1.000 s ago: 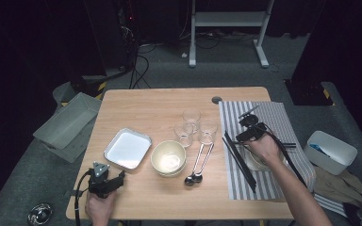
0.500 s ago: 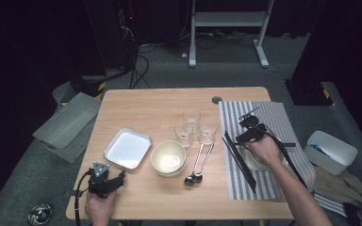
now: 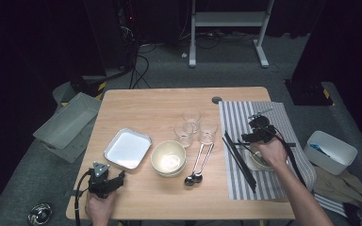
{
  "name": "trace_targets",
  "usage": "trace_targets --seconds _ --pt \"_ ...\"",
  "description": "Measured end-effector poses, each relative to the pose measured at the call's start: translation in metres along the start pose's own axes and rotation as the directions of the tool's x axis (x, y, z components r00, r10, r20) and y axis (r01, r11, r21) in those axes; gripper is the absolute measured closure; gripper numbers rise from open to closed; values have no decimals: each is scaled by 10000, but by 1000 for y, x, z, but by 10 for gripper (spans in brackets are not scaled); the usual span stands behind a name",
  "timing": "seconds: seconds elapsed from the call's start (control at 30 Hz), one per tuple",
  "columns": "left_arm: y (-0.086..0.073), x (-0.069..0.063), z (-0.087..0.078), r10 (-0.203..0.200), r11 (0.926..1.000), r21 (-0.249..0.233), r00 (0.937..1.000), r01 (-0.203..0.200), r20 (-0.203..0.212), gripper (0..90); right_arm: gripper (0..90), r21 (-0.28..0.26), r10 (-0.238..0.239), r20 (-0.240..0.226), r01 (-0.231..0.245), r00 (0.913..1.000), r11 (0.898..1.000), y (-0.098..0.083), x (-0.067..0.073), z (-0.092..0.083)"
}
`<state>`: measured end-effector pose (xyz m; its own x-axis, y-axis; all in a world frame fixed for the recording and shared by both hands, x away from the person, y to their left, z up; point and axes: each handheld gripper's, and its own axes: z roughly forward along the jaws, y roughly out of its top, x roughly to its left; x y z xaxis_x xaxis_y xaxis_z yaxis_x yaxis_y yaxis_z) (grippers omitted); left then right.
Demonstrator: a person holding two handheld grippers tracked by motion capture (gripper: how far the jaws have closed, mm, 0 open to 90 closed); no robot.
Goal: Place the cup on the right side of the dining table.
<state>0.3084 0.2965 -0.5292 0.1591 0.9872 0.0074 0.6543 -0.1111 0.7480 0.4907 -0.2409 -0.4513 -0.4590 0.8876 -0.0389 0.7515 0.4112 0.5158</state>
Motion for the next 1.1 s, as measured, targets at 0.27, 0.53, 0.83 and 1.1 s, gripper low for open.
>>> trace_targets --seconds 0.27,0.53,0.83,1.1 --pt "0 0 0 -11 10000 -12 10000 11 18 290 435 -588 298 95 -292 9995 9978 -8 -6 -14" --pt "0 0 0 6 10000 -6 10000 -6 38 290 439 -1274 570 187 -541 9982 9904 -22 -12 -34" --pt "0 0 0 14 10000 -11 10000 -14 41 290 440 -1823 837 212 -785 9963 9801 -38 -17 -49" --pt "0 0 0 14 10000 -10 10000 -14 42 290 440 -2313 958 212 -883 9952 9689 -52 -15 -60"
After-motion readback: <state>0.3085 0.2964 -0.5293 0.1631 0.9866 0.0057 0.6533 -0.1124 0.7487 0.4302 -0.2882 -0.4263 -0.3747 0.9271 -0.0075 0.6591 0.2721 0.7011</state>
